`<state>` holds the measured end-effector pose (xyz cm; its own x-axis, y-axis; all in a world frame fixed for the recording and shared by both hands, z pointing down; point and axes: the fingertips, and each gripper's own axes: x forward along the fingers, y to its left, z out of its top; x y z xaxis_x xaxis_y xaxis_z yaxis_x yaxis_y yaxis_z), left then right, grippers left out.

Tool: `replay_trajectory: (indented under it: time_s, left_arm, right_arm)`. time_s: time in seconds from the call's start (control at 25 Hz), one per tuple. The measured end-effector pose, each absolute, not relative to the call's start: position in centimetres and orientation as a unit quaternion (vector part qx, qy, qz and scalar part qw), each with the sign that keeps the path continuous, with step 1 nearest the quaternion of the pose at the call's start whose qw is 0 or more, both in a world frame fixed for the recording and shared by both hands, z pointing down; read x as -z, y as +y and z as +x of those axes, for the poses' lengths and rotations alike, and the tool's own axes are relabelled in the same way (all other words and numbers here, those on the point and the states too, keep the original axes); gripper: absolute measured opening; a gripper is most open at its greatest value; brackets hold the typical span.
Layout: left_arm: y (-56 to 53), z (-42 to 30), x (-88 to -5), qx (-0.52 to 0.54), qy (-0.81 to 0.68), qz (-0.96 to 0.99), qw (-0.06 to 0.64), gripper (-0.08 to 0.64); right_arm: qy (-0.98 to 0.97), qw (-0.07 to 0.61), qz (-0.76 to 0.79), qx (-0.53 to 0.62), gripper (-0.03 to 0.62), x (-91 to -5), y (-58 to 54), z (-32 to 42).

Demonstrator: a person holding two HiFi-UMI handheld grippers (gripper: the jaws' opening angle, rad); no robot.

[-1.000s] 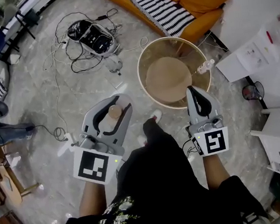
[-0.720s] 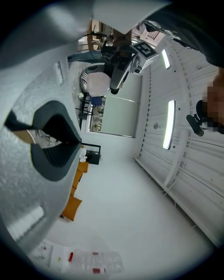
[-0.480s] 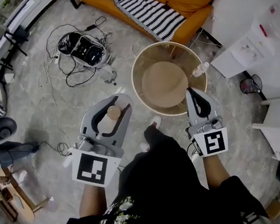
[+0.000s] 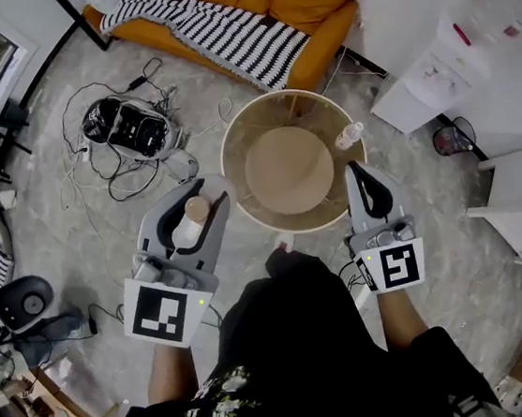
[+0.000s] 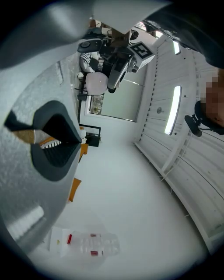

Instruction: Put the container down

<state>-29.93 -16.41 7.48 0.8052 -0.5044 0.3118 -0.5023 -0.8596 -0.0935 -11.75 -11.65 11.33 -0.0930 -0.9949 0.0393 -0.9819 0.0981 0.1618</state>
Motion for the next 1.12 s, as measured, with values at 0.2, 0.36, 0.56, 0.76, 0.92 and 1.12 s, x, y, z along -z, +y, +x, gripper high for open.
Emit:
replay_trajectory:
  time_s: [0.2, 0.36, 0.56, 0.76, 0.92, 1.12]
  left_arm:
    - [-18.2, -25.9, -7.7, 0.161, 0.240, -0.957, 0.015, 0.132]
    - [-19.4, -23.5, -7.7, 0.160, 0.218, -0.963, 0.014, 0.132]
    - [-21.4, -19.8, -6.9, 0.156, 0.180, -0.971, 0.024, 0.132]
    - [-23.4, -15.9, -6.7, 0.161, 0.127, -0.978, 0.037, 0.132]
    - [-24.7, -13.7, -6.6, 0.163, 0.083, -0.982, 0.043, 0.132]
    - [-26.4, -12.0, -6.3, 0.163, 0.031, -0.985, 0.049, 0.132]
  right_arm:
    - [-0.722, 0.068, 0.686, 0.059, -0.005, -11.2, -12.9, -8.2]
    - [-0.708, 0.064, 0.700, 0.067, -0.005, -10.1, -13.2, -6.5]
    - [-0.682, 0.064, 0.726, 0.066, -0.005, -9.1, -13.8, -3.8]
    - [-0.648, 0.062, 0.757, 0.057, -0.005, -8.9, -14.6, -1.3]
    - [-0.622, 0.062, 0.778, 0.051, -0.005, -8.9, -15.4, -0.6]
    - [-0.585, 0.063, 0.807, 0.046, -0.005, -8.4, -16.4, -0.1]
